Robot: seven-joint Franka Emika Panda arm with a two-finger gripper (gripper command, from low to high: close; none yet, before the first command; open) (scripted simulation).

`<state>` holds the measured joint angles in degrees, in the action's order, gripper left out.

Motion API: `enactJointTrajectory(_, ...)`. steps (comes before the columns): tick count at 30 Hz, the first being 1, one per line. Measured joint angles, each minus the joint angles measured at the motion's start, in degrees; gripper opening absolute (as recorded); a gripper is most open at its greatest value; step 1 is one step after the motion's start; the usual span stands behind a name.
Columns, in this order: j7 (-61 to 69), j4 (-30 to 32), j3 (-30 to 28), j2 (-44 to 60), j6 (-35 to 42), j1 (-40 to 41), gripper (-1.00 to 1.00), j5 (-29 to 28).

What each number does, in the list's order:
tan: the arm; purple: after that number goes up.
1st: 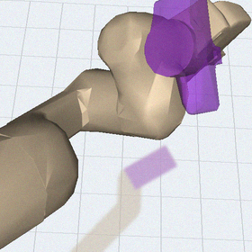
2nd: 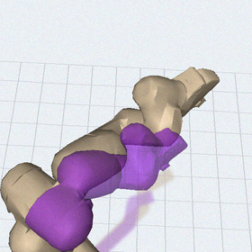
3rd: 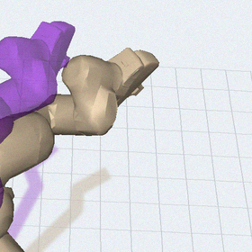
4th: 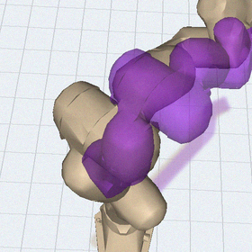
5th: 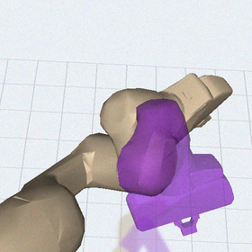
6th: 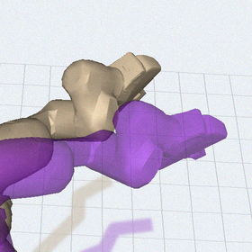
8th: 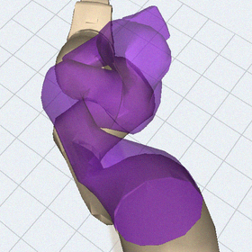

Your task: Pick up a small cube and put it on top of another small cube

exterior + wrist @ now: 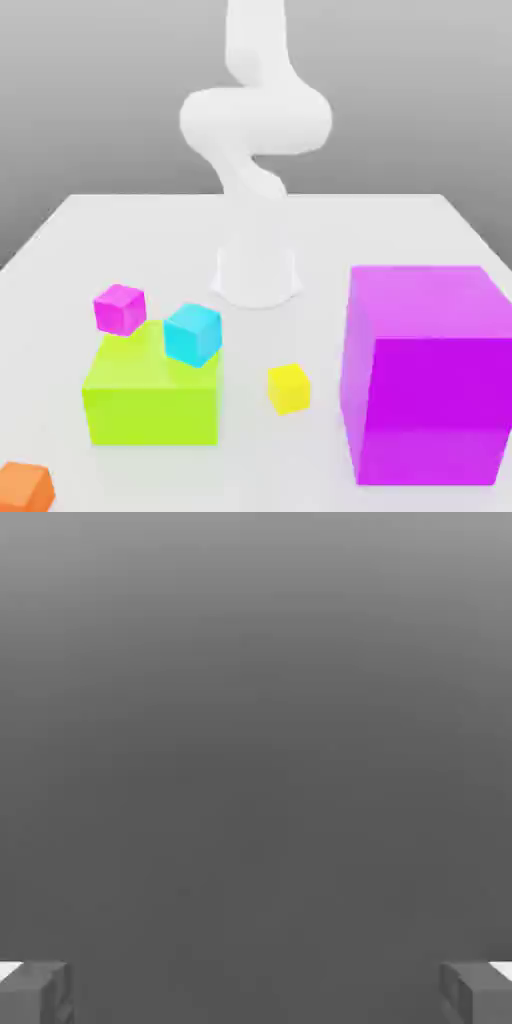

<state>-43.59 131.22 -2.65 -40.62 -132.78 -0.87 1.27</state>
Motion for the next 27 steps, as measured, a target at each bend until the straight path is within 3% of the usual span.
enactJointTrajectory(15,16.11,-3.41,-13.55,31.50,-5.93,-1.68,0.00,11.19)
enactJointTrajectory(27,26.54,-5.91,-16.25,55.62,-11.22,4.90,0.00,16.68)
